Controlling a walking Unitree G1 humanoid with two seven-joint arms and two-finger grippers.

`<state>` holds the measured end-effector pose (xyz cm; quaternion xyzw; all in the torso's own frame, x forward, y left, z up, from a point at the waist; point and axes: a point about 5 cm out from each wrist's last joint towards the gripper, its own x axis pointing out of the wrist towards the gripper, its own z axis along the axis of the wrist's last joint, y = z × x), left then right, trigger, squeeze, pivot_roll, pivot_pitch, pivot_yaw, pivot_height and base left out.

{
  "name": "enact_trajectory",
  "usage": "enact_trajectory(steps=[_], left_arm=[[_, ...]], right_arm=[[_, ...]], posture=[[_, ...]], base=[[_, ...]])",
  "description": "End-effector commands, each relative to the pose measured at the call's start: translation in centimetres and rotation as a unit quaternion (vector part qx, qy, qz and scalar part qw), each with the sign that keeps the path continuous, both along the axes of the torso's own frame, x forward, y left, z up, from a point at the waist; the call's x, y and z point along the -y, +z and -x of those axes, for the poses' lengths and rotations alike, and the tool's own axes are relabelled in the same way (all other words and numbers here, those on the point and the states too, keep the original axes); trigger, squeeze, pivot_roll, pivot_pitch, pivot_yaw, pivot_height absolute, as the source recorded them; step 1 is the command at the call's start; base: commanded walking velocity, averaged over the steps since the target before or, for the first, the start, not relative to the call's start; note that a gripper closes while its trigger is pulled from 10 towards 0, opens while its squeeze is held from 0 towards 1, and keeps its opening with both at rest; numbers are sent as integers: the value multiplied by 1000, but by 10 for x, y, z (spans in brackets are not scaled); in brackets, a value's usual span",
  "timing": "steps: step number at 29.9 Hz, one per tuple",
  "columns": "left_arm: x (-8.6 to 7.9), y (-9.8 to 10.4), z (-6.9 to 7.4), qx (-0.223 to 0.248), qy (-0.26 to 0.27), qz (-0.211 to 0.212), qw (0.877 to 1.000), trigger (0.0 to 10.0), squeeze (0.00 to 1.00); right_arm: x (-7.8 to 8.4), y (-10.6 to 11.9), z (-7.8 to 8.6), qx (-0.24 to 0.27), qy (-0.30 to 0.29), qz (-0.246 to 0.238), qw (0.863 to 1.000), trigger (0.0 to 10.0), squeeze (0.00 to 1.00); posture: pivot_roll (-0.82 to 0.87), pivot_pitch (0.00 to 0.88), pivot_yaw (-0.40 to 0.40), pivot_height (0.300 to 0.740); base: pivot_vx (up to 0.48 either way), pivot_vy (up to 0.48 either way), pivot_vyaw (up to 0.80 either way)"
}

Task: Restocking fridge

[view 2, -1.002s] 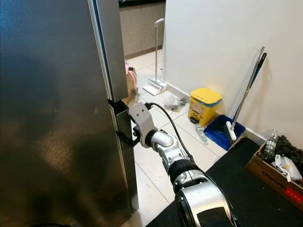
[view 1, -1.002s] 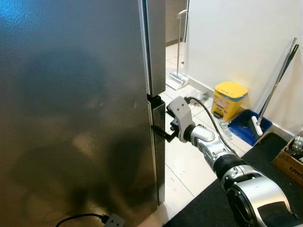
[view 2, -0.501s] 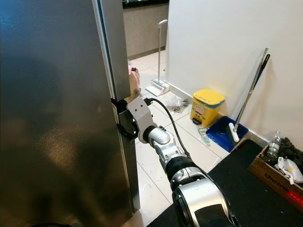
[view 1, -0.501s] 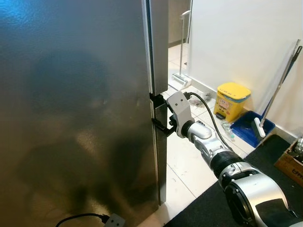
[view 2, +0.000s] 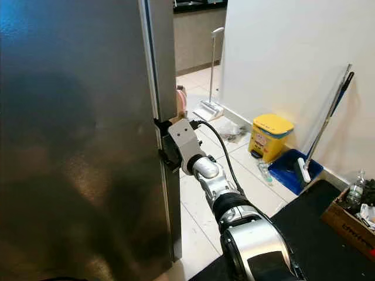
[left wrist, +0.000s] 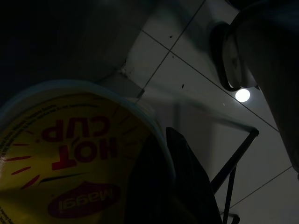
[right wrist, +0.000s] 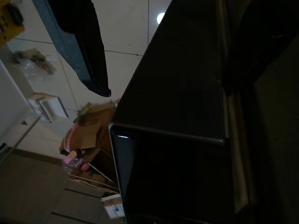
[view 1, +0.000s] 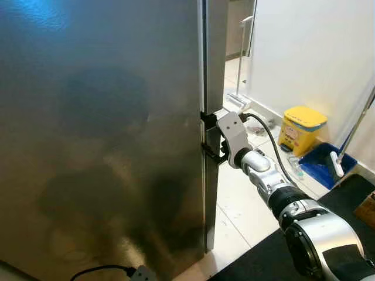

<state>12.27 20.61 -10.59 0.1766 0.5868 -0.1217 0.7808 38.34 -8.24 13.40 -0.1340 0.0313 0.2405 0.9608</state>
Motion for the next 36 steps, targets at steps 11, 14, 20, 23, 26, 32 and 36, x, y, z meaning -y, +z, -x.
enact_trajectory(steps=[11, 14, 20, 23, 26, 32, 36], left_arm=[[3, -1, 1, -5, -8, 3, 1000, 10000, 0], [3, -1, 1, -5, -8, 3, 1000, 10000, 0], [3, -1, 2, -5, -9, 3, 1000, 10000, 0], [3, -1, 2, -5, -9, 3, 1000, 10000, 0], [3, -1, 1, -5, -9, 3, 1000, 10000, 0], [3, -1, 1, -5, -10, 3, 1000, 10000, 0], [3, -1, 1, -5, -10, 3, 1000, 10000, 0]], right_arm=[[43, 17, -13, 30, -117, -6, 993, 10000, 0], [43, 17, -13, 30, -119, -6, 992, 10000, 0], [53, 15, -13, 27, -145, -2, 989, 10000, 0], [54, 15, -13, 27, -146, -1, 989, 10000, 0], [59, 15, -13, 26, -159, 3, 987, 10000, 0], [62, 15, -14, 25, -169, 5, 985, 10000, 0], [66, 15, -14, 25, -179, 8, 984, 10000, 0]], posture=[[-4, 0, 11, 740], [-4, 0, 11, 740], [-3, 0, 12, 740], [-3, 0, 12, 740], [-4, 0, 12, 740], [-3, 0, 11, 740], [-4, 0, 12, 740]], base=[[0, 0, 0], [0, 0, 0], [0, 0, 0], [0, 0, 0], [0, 0, 0], [0, 0, 0], [0, 0, 0]])
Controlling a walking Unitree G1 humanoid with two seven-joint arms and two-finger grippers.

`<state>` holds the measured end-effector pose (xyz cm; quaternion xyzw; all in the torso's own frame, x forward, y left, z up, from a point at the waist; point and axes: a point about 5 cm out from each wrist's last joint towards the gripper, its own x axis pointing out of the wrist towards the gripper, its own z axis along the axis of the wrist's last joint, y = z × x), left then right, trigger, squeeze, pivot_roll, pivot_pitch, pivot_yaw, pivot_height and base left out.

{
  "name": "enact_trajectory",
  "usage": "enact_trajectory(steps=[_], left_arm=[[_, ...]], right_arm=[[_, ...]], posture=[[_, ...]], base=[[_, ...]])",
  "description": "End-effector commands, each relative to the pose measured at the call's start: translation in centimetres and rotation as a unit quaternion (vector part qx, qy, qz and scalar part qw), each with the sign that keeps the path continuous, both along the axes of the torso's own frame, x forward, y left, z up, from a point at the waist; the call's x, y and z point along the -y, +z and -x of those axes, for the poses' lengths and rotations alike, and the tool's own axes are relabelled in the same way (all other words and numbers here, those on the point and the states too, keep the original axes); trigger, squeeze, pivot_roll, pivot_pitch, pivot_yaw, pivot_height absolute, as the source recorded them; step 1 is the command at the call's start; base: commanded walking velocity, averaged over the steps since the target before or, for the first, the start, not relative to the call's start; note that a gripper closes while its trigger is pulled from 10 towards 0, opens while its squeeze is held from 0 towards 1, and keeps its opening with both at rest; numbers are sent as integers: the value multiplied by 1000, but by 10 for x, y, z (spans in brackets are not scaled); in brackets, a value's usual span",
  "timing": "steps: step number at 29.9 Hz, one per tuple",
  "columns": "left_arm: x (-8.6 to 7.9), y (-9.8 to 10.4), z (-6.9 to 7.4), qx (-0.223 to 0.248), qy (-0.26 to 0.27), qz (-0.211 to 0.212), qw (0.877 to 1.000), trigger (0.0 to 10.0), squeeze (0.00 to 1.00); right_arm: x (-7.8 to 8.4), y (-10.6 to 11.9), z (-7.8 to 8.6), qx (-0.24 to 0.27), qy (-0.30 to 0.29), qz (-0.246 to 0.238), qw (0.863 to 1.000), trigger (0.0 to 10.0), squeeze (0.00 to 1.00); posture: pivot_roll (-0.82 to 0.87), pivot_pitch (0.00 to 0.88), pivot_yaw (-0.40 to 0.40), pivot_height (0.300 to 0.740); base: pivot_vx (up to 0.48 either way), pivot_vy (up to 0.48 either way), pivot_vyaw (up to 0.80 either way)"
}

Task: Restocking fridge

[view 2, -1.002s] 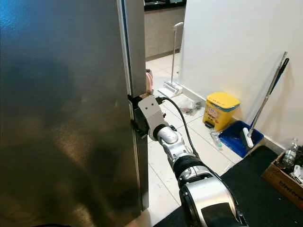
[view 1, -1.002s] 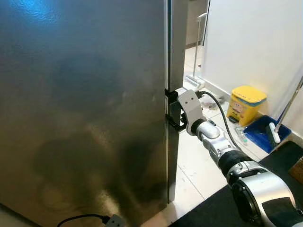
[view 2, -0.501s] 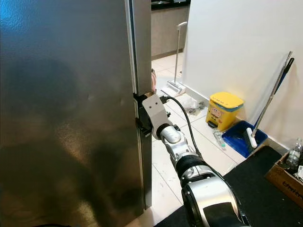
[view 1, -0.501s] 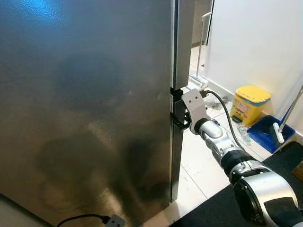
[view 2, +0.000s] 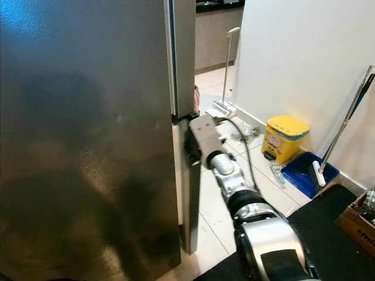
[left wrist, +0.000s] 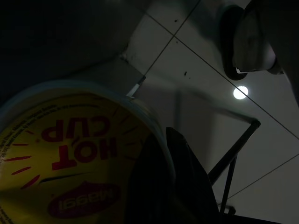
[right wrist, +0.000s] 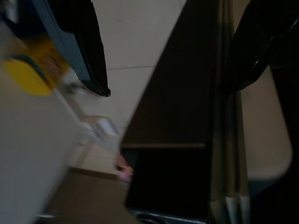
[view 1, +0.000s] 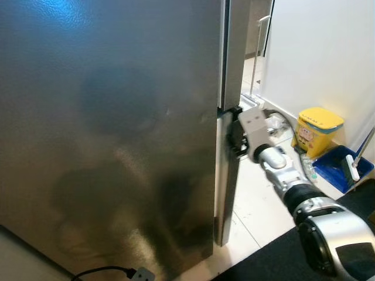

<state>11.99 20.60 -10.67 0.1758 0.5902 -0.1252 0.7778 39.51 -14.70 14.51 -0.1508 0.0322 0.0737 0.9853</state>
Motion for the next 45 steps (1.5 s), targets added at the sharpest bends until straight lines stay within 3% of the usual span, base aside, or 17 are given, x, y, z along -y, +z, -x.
enact_trajectory(steps=[1, 5, 11, 13, 20, 21, 22, 25, 28, 30, 34, 37, 38, 39, 40, 41, 45], left_arm=[[3, 0, -1, 0, -8, 1, 1000, 10000, 0], [3, 0, -1, 0, -9, 1, 1000, 10000, 0], [3, 0, -1, 0, -9, 2, 1000, 10000, 0], [3, 0, -1, 0, -9, 2, 1000, 10000, 0], [3, 0, -2, 0, -10, 3, 1000, 10000, 0], [3, 0, -2, 0, -10, 3, 1000, 10000, 0], [3, 0, -2, 0, -9, 3, 1000, 10000, 0], [3, 0, -2, 1, -9, 3, 1000, 10000, 0], [3, 0, -2, 1, -8, 3, 1000, 10000, 0], [3, 0, -2, 1, -8, 3, 1000, 10000, 0], [2, 0, -2, 0, -8, 2, 1000, 10000, 0], [2, 0, -2, 0, -8, 1, 1000, 10000, 0], [2, 0, -2, 0, -9, 1, 1000, 10000, 0], [2, 0, -2, 0, -9, 1, 1000, 10000, 0], [2, 0, -2, 0, -9, 1, 1000, 10000, 0], [2, 0, -2, -1, -10, 0, 1000, 10000, 0], [2, 0, -2, -1, -10, 0, 1000, 10000, 0]], right_arm=[[3, 3, -2, -1, -18, -7, 1000, 10000, 0], [10, -1, -1, -11, -41, 7, 999, 10000, 0], [38, -17, 6, -49, -131, 45, 989, 10000, 0], [54, -34, 15, -78, -165, 58, 982, 10000, 0], [54, -64, 31, -130, -157, 57, 977, 10000, 0], [53, -70, 35, -140, -151, 56, 977, 10000, 0], [47, -94, 50, -183, -123, 57, 974, 10000, 0], [44, -105, 58, -202, -111, 52, 972, 10000, 0], [42, -140, 87, -270, -90, 57, 957, 10000, 0], [42, -150, 97, -288, -83, 57, 952, 10000, 0], [48, -206, 168, -412, -64, 73, 906, 10000, 0], [50, -213, 180, -430, -64, 72, 898, 10000, 0], [54, -223, 199, -457, -68, 71, 884, 10000, 0], [54, -223, 199, -457, -68, 71, 884, 10000, 0], [57, -227, 210, -471, -70, 72, 877, 10000, 0], [62, -236, 232, -500, -67, 83, 860, 10000, 0], [66, -242, 248, -522, -58, 98, 845, 10000, 0]], posture=[[-4, 0, 12, 740], [-2, 0, 9, 740], [-3, 0, 12, 740], [-6, 0, 14, 740], [-6, 0, 17, 740], [-6, 0, 17, 740], [-7, 0, 15, 740], [-6, 0, 14, 740], [-1, 0, 12, 740], [-1, 0, 12, 740], [-3, 0, 17, 740], [-3, 0, 17, 740], [-2, 0, 20, 740], [-2, 0, 20, 740], [-3, 0, 21, 740], [-5, 0, 23, 740], [-4, 0, 23, 740]], base=[[0, 0, 0], [0, 0, 0], [0, 0, 0], [0, 0, 0], [0, 0, 0], [0, 0, 0], [0, 0, 0], [0, 0, 0], [0, 0, 0], [0, 0, 0], [0, 0, 0], [0, 0, 0], [0, 0, 0], [0, 0, 0], [0, 0, 0], [0, 0, 0], [0, 0, 0]])
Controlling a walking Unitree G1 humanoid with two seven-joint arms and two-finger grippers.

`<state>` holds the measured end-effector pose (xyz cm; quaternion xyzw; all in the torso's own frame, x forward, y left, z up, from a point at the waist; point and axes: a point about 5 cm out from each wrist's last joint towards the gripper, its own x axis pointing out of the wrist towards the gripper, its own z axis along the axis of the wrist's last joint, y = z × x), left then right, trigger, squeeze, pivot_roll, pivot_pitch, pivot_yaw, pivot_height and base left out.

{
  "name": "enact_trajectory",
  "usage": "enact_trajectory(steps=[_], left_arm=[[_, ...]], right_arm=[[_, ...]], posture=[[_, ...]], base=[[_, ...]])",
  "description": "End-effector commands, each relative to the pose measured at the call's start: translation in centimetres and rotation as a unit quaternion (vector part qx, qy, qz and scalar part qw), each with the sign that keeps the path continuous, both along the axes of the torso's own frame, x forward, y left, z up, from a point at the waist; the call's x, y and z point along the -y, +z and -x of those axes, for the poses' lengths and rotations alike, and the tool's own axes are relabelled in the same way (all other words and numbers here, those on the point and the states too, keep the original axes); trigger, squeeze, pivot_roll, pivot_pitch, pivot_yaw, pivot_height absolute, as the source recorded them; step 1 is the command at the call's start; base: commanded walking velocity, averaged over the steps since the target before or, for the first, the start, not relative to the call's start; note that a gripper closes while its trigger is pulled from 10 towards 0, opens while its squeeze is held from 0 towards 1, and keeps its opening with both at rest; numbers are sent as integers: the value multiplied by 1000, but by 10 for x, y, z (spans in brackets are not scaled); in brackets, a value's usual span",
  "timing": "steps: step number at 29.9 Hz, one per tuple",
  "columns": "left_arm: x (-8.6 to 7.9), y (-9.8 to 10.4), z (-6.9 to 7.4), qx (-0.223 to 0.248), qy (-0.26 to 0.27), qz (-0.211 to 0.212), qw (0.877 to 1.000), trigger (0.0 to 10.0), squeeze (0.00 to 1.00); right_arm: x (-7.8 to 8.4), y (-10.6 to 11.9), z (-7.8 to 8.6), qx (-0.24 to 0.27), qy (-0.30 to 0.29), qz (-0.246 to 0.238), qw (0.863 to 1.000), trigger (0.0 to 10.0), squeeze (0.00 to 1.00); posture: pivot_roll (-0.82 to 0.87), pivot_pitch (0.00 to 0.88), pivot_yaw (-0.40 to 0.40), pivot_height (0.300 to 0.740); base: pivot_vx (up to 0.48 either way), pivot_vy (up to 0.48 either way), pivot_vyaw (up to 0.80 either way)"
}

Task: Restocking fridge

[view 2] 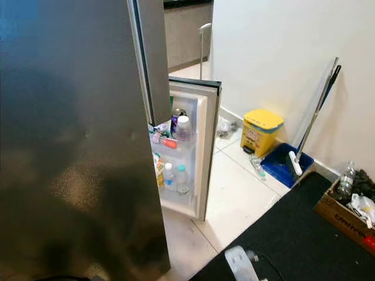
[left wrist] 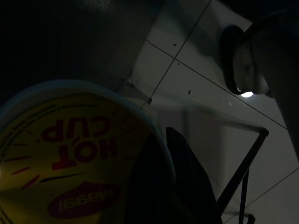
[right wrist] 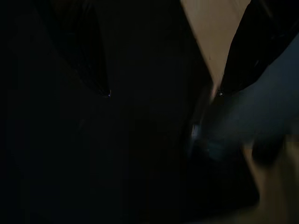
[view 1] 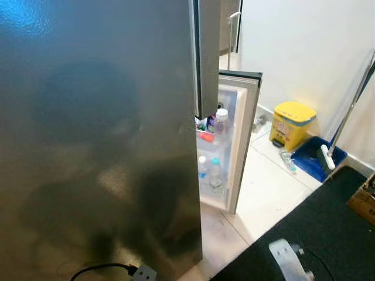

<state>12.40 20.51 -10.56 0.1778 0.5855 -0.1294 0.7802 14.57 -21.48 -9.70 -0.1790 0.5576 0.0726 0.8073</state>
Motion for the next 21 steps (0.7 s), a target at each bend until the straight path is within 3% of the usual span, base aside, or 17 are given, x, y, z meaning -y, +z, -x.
enact_trajectory(steps=[1, 5, 14, 21], left_arm=[[1, -1, 2, -5, -4, -2, 1000, 10000, 0], [1, -1, 2, -6, -3, -1, 1000, 10000, 0], [1, -1, 3, -11, -8, 2, 1000, 10000, 0], [2, -1, 4, -16, -13, 3, 1000, 10000, 0]], right_arm=[[0, -2, 5, -12, 13, 3, 1000, 10000, 0], [2, -4, 14, -27, 13, 3, 1000, 10000, 0], [-1, -4, 12, -24, 20, -2, 1000, 10000, 0], [-3, -4, 9, -21, 28, -3, 999, 10000, 0]], posture=[[-4, 0, 22, 740], [-6, 0, 23, 740], [-7, 0, 24, 740], [-7, 0, 26, 740]], base=[[0, 0, 0], [0, 0, 0], [0, 0, 0], [0, -411, 0]])
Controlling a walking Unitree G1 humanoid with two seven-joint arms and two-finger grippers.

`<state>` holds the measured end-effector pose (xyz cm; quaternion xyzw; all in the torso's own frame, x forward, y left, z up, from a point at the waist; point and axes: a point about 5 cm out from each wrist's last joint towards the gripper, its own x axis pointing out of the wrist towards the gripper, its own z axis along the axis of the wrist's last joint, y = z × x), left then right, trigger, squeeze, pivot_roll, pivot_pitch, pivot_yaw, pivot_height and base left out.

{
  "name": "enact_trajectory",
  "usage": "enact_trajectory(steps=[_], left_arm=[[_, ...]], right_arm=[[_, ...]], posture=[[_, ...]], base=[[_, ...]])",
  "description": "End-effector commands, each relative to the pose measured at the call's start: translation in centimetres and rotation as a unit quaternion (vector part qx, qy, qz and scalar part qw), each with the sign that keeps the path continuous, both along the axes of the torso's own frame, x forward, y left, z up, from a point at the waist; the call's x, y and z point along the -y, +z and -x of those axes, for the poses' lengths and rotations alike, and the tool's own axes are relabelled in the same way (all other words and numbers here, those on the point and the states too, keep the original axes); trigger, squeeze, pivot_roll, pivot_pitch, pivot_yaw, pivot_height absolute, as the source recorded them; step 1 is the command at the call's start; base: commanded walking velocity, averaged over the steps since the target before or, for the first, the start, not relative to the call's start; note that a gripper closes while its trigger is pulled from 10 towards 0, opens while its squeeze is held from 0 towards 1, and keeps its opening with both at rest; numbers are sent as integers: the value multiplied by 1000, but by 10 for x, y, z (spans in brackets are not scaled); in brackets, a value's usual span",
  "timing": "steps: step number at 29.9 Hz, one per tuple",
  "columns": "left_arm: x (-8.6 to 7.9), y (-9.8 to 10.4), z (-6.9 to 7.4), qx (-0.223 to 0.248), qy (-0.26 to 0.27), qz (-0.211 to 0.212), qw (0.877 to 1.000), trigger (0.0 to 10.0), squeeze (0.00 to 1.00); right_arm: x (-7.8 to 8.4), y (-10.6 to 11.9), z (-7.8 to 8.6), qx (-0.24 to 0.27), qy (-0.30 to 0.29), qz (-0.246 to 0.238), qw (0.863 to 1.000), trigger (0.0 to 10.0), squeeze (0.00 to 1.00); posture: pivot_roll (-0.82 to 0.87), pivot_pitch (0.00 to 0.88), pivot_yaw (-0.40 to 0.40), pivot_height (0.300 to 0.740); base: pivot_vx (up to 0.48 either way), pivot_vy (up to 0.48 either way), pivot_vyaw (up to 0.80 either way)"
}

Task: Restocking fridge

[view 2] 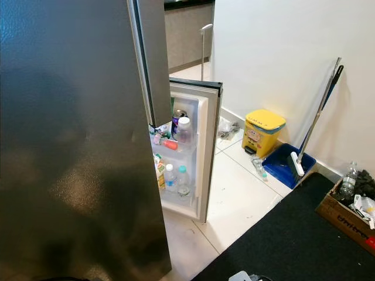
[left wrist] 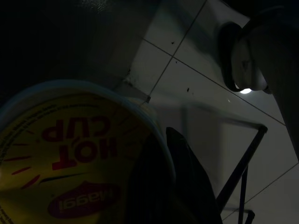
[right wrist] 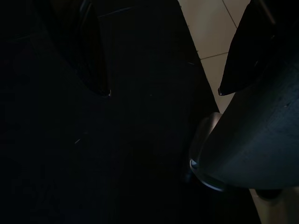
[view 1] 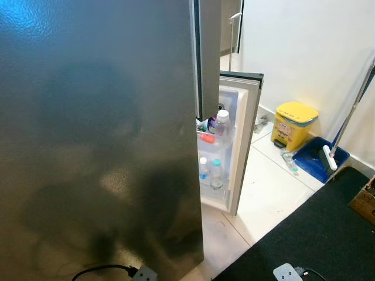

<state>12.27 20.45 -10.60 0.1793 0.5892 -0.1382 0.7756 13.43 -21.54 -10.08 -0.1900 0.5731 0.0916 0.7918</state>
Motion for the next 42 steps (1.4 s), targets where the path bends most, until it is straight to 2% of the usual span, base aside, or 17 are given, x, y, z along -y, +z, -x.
enact_trajectory(steps=[1, 9, 24, 39, 42], left_arm=[[1, -1, 3, -9, -5, 0, 1000, 10000, 0], [2, -1, 3, -9, -6, 1, 1000, 10000, 0], [2, -1, 3, -9, -3, 2, 1000, 10000, 0], [2, -1, 3, -7, 4, 2, 1000, 10000, 0], [2, -1, 3, -9, -1, 3, 1000, 10000, 0]], right_arm=[[-4, 0, -2, 2, 8, -6, 1000, 10000, 0], [-4, 0, 0, 2, 12, -21, 1000, 10000, 0], [-5, 0, -1, 2, 10, -29, 1000, 10000, 0], [-4, 0, -1, 5, 8, -28, 1000, 10000, 0], [-5, 1, -2, 6, 8, -31, 999, 10000, 0]], posture=[[-7, 0, 25, 740], [-5, 0, 20, 740], [-10, 0, 22, 740], [-15, 0, 23, 740], [-15, 0, 23, 740]], base=[[0, -480, 0], [0, -480, 0], [0, -477, 772], [0, 0, 89], [0, -380, 0]])
